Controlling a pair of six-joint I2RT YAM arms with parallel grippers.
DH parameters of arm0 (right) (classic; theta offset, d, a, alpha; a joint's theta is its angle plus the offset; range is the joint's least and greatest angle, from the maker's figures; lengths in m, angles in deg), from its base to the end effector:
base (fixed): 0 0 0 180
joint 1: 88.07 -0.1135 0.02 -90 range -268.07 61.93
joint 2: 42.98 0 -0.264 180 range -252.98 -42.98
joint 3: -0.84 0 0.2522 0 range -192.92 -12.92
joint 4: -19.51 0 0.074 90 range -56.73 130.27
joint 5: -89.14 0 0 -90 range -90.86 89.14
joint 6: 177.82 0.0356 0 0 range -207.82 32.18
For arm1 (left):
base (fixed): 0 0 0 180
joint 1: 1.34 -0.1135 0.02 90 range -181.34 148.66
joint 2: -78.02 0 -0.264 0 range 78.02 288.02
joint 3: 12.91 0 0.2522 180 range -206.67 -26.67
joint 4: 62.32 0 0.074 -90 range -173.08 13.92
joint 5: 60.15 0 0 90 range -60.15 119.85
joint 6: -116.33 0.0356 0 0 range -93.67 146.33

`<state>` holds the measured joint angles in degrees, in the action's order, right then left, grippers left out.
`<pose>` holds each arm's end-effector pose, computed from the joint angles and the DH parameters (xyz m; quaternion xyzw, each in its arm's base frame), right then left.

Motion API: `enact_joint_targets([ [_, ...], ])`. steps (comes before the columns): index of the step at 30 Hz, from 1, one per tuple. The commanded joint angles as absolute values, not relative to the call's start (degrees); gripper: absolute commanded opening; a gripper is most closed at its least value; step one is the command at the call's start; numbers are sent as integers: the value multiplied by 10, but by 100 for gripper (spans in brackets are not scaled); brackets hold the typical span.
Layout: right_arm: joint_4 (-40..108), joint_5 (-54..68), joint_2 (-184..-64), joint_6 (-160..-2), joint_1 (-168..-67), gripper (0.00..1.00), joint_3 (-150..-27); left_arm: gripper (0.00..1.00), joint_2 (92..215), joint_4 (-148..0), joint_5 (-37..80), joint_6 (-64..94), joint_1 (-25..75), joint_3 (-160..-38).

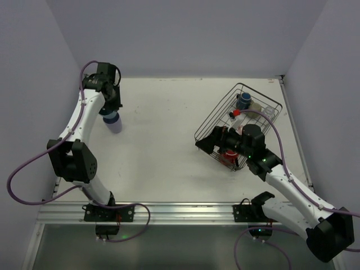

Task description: Unload the cups from the dish rack

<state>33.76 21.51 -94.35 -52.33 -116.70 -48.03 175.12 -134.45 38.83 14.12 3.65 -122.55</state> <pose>0.1774 0.1123 0.2779 -0.0684 0.7928 0.4426 0.4134 0.3532 -0.0253 0.3361 -0.0811 0.9588 0.0356 0.2698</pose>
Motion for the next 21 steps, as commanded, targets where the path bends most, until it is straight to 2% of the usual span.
enact_joint_targets([
  [1,336,212,-945,-533,-1172,99,-478,0,1747,-1363,370,163,33,-1219],
  [13,336,209,-948,-533,-1173,99,-475,0,1752,-1329,372,153,33,-1174],
  [15,336,209,-949,-534,-1174,99,-476,5,1755,-1322,378,152,33,-1169],
  [17,336,208,-947,-535,-1173,99,-475,17,1757,-1316,382,152,33,-1163],
  [21,336,198,-945,-537,-1173,99,-474,28,1759,-1298,385,151,33,-1147],
])
